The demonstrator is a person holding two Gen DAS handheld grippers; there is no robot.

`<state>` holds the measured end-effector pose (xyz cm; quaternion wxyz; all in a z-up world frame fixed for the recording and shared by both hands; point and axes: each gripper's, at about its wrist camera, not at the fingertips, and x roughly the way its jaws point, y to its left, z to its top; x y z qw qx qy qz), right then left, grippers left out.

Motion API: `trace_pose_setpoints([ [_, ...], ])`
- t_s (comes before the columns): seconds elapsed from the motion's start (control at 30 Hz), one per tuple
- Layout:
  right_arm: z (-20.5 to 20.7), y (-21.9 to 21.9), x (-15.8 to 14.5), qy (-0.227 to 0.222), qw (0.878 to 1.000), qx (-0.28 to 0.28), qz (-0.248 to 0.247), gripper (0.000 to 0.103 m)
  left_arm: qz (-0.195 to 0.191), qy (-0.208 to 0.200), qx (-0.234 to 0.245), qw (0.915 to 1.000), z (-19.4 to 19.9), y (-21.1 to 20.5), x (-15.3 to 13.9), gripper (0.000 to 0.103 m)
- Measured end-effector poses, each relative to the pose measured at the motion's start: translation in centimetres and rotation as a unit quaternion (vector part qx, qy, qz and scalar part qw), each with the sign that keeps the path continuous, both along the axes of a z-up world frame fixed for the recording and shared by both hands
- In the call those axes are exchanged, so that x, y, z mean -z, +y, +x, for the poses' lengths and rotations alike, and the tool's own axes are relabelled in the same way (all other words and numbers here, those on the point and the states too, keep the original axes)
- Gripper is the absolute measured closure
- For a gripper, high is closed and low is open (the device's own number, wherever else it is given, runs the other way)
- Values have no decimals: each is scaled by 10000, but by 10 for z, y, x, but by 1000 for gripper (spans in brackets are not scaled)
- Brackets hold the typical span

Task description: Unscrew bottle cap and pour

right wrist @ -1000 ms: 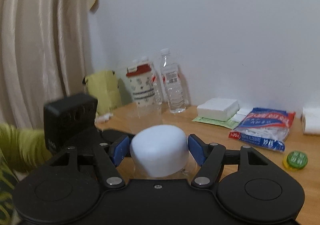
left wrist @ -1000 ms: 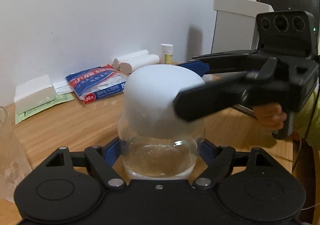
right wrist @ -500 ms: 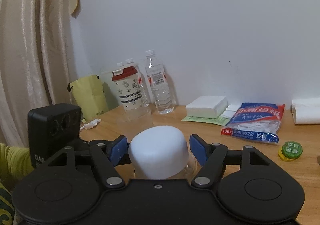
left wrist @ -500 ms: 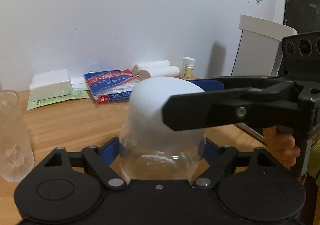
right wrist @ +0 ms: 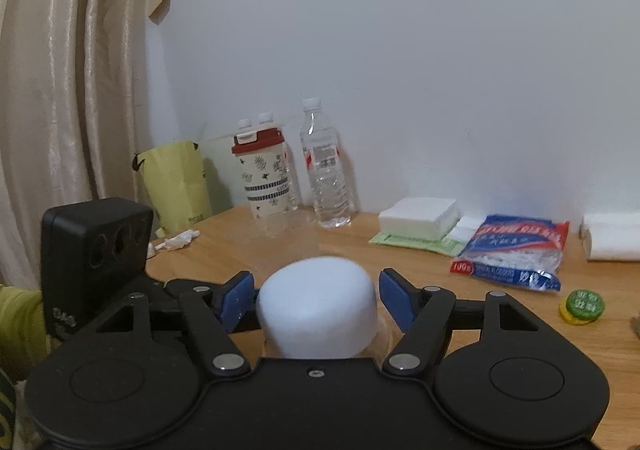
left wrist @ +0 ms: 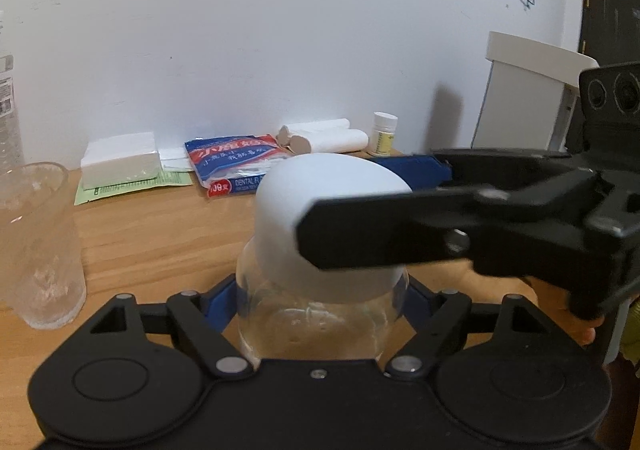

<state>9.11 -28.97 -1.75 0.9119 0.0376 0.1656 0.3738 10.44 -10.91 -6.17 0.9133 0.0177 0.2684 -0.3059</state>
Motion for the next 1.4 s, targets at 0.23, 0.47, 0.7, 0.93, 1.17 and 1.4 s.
trace_pose_setpoints([
  [0.23,-13,15,2,-199,9991,223,-299,29,-2,-52,-139,9999,-10,0,1,21],
  [0.47,-15,17,3,-281,9981,275,-481,34,-17,-52,-165,9998,-11,1,1,22],
  [0.7,-10,10,3,-314,9983,-13,-489,34,-18,-34,72,10000,-7,5,1,22],
  [0.93,5,-6,3,-314,9954,-779,-465,34,86,45,625,9980,-1,15,-2,23],
  [1.17,23,-14,3,-204,9909,-1284,-350,34,101,18,742,9972,3,16,0,23],
  [1.4,14,-12,4,-100,9950,-952,-276,33,62,-38,615,9981,-2,13,2,21],
])
